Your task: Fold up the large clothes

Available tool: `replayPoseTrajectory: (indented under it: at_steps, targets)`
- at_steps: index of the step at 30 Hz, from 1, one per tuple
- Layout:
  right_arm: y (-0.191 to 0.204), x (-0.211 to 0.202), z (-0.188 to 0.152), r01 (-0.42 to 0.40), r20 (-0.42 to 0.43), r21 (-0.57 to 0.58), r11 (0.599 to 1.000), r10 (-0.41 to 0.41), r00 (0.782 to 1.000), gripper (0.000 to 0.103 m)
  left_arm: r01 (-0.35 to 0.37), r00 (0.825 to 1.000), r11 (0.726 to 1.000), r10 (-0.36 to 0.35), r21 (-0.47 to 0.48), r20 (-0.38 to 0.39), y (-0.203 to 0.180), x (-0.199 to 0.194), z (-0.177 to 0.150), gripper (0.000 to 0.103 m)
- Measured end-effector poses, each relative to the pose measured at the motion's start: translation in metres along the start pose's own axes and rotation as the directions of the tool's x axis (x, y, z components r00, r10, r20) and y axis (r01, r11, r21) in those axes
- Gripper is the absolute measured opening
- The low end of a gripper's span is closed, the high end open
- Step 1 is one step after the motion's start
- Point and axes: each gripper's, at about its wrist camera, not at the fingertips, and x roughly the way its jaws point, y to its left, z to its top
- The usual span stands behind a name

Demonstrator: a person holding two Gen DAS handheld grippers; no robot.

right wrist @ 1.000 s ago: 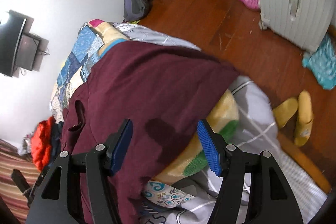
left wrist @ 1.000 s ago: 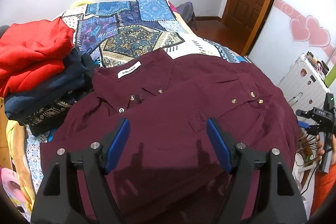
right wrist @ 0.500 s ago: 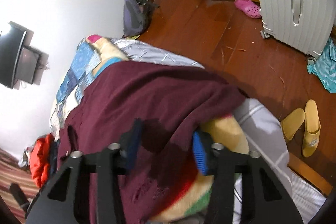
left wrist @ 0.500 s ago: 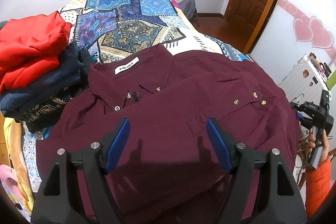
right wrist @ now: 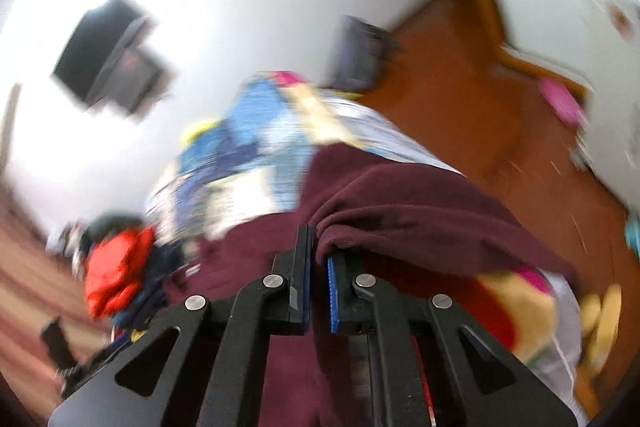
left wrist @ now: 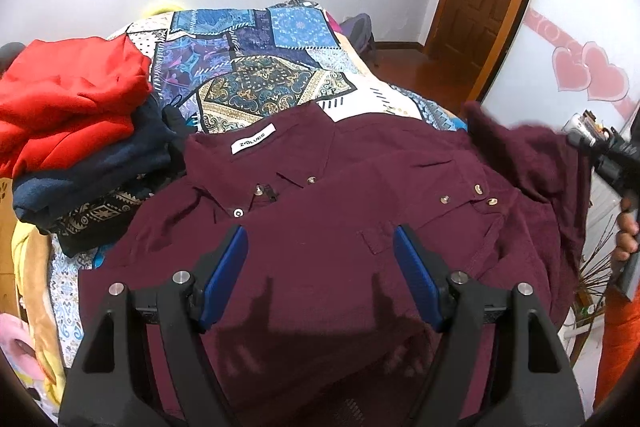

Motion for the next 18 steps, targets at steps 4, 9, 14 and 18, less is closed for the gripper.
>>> replayPoseTrajectory:
  at_steps: [4, 9, 14, 18]
  targets:
    - [0.075, 0.013, -0.022, -0.117, -0.092, -0.204, 0.972, 0.100, 0.991, 0.006, 0.015, 1.000, 1.000, -0.014, -0.009, 0.012, 0.007, -0.005, -0.003, 0.074]
    - [0.098, 0.071, -0.074, -0.111, -0.303, -0.284, 0.953, 0.020, 0.953, 0.006, 0.029, 0.999, 0.999, -0.029, -0.038, 0.013, 0.017, -0.008, -0.009, 0.074]
    - [0.073, 0.101, -0.106, -0.067, -0.420, -0.250, 0.966, -0.046, 0.906, 0.009, 0.023, 1.000, 0.999, -0.022, -0.039, 0.012, 0.020, -0.010, -0.015, 0.074]
    - [0.090, 0.084, -0.100, -0.040, -0.401, -0.356, 0.934, -0.114, 0.909, 0.011, 0.005, 1.000, 1.000, -0.005, -0.021, 0.020, 0.015, -0.013, -0.015, 0.074]
